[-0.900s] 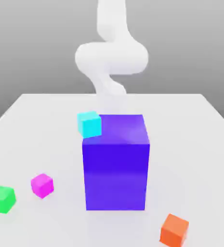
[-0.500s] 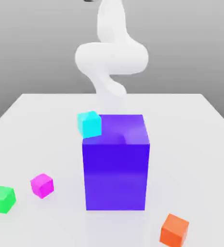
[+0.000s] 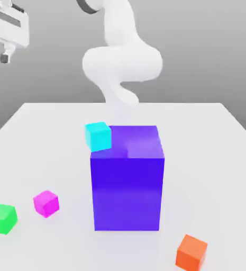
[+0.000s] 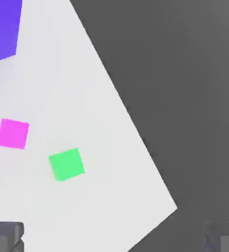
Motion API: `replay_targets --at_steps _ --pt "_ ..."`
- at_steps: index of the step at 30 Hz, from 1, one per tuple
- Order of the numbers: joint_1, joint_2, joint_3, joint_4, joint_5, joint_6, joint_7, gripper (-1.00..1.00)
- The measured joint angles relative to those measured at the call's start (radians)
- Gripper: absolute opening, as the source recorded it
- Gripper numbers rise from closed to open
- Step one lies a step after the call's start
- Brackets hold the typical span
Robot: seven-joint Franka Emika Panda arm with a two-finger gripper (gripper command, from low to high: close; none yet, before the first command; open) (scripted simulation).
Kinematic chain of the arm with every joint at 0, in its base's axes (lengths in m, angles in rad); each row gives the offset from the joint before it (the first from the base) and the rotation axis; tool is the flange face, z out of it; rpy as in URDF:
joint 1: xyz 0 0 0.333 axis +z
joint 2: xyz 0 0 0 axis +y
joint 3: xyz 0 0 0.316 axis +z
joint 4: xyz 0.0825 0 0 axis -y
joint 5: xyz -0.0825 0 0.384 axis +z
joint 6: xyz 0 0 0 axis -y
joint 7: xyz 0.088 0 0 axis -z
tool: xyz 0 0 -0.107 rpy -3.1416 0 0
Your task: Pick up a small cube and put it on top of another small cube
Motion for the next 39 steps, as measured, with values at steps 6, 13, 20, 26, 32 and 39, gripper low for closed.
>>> replay_targets --at_steps 6,13,20,26,32,39 --pt "0.112 0.098 -0.210 -0.056 -0.135 0.079 -0.274 0.00" --pt "0.364 0.237 -0.502 -0.106 -0.308 0.203 -0.533 0.00" --pt "0.772 0.286 -0.871 -0.121 -0.554 0.285 -0.668 0.00" --pt "1.032 0.168 -1.188 -0.045 -0.830 0.310 -0.528 -1.00" --pt "1.041 0.160 -1.201 -0.041 -0.847 0.307 -0.518 -1.00" --pt "0.799 0.209 -0.895 -0.107 -0.632 0.217 -0.680 -1.00"
